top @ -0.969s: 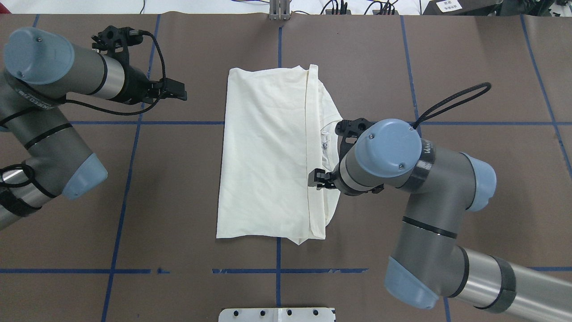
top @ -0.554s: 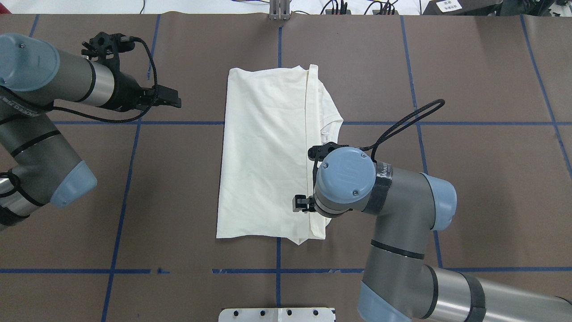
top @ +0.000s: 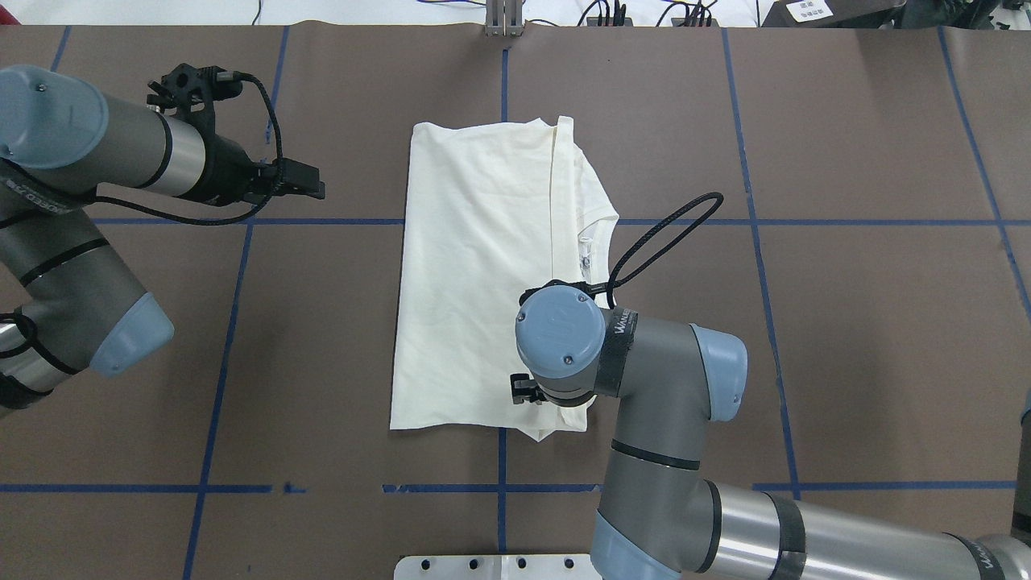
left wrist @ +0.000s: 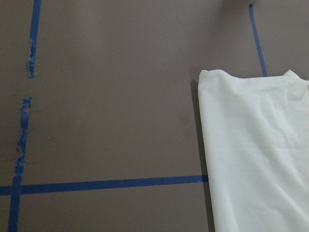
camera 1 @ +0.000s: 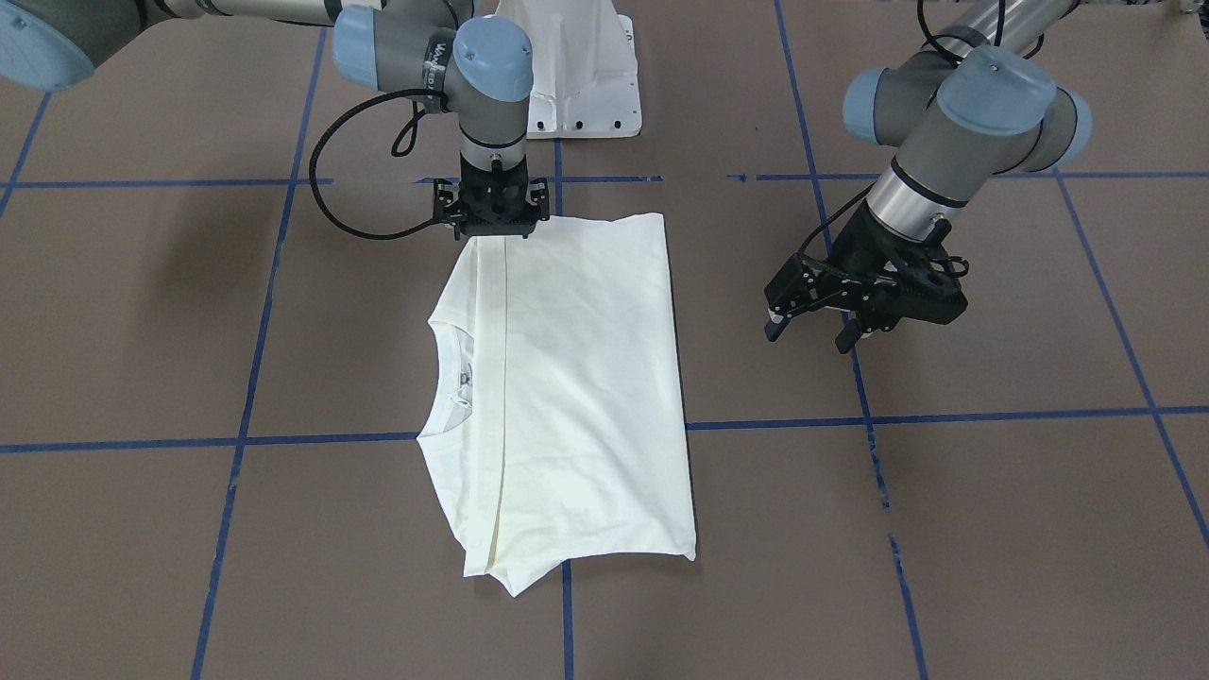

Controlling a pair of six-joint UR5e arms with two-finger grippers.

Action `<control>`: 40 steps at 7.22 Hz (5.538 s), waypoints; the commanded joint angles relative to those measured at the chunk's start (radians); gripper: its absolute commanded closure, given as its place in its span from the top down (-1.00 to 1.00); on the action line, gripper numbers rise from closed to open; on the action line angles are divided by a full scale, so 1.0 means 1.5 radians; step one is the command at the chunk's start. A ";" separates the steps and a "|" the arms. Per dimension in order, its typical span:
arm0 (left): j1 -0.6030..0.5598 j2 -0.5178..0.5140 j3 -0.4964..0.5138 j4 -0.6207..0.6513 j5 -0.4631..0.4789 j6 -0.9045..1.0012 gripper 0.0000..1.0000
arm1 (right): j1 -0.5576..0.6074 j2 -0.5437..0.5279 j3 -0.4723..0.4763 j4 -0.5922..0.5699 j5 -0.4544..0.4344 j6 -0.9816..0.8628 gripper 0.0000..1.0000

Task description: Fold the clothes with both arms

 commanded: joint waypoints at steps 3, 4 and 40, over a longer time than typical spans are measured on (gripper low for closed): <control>0.015 0.001 0.004 -0.003 0.002 0.000 1.00 | -0.002 -0.001 -0.005 -0.035 0.001 -0.016 1.00; 0.016 0.001 0.004 -0.003 0.002 0.000 1.00 | -0.002 -0.004 -0.007 -0.036 0.001 -0.016 1.00; 0.374 -0.045 -0.077 0.250 0.206 -0.476 0.22 | 0.086 -0.088 0.194 0.061 0.040 -0.021 1.00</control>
